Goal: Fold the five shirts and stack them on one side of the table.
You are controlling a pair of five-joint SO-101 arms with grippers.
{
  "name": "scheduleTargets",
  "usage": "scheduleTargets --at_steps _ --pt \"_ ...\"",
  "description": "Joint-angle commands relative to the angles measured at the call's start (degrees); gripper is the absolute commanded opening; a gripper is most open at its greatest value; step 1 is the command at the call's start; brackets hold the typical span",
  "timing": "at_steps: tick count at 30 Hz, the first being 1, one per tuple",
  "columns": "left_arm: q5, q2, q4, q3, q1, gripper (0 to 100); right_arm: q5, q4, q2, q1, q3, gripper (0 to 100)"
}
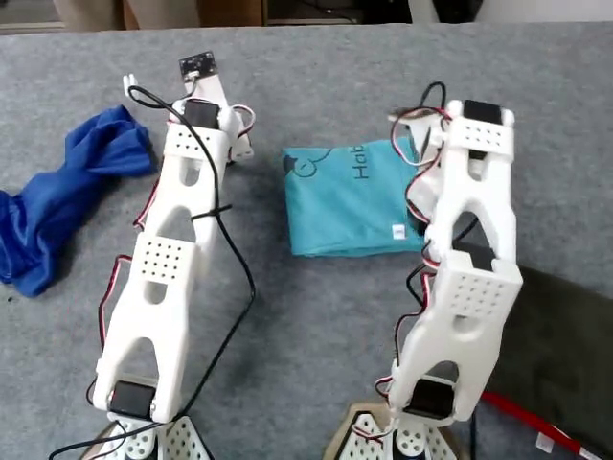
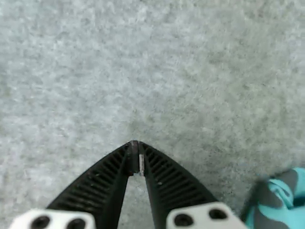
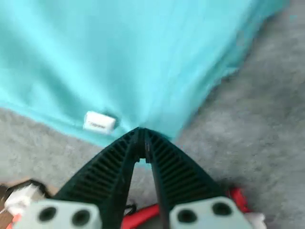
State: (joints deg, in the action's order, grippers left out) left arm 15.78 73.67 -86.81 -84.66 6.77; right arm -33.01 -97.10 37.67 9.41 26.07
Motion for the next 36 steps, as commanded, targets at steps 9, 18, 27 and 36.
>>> scheduleTargets --at_steps 9,18,27,36 --pt "-2.8 -6.5 -5.0 -10.9 12.4 2 0.3 2.2 -3.0 -1.4 20.5 0.5" --pt "-2.5 -7.3 -0.4 -6.2 15.2 2 1.1 2.1 11.7 -6.5 35.7 0.5" --pt "-2.5 -0.1 9.3 -0.1 11.9 2 1.7 7.6 30.4 -5.2 48.1 0.5" --pt "-2.4 1.6 11.7 -1.2 11.3 2 1.4 3.3 35.9 -5.3 61.8 0.5"
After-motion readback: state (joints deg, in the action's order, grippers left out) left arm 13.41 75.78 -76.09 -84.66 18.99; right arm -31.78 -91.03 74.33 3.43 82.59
